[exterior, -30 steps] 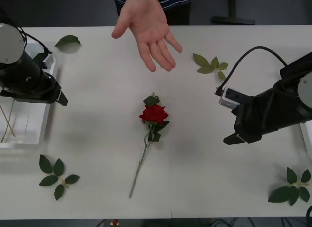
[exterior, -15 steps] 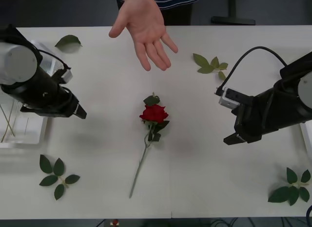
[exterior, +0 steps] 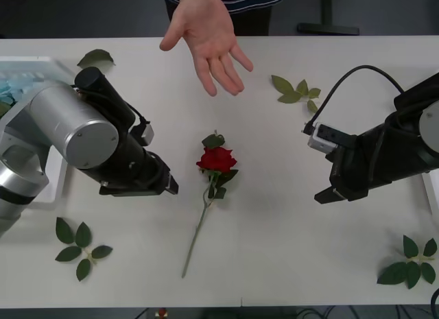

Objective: Place the red flowers into the right box and the blue flowers into the left box. If a person shows an open palm, hand one flower to the person first, then continue sorting.

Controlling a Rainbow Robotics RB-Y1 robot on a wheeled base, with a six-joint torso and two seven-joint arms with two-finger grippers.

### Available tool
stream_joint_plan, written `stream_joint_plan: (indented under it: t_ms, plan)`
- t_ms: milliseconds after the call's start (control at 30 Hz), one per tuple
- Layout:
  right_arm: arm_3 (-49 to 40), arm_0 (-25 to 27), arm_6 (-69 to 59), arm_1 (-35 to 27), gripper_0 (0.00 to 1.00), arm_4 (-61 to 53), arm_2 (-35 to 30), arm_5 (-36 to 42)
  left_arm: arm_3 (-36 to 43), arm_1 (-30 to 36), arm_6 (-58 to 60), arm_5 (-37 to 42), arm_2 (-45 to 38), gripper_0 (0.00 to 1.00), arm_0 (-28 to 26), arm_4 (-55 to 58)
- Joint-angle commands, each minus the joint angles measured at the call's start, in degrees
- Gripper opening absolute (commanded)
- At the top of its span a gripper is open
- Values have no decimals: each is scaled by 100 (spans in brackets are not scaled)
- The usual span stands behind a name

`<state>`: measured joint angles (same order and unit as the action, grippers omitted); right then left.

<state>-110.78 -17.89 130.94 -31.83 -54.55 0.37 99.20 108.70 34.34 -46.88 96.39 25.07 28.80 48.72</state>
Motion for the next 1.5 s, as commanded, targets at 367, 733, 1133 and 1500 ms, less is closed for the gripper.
stream_joint_plan:
  t_ms: [367,733,1133,1500]
  plan:
    - [-145,-48,2,54,100,-20,-90,3,90,-780,311,-938,1061,100,47,-1356]
    - [-145,-48,2,54,100,-20,-90,3,-543,-929,364,-1579,1448,100,47,-2068]
    - [-145,-48,2,54,100,-20,-90,3,-894,-1140,461,-1711,1755,100,100,-2604]
    - [-145,-48,2,54,100,-20,-90,3,-1386,-1298,461,-1878,2010,100,302,-2745]
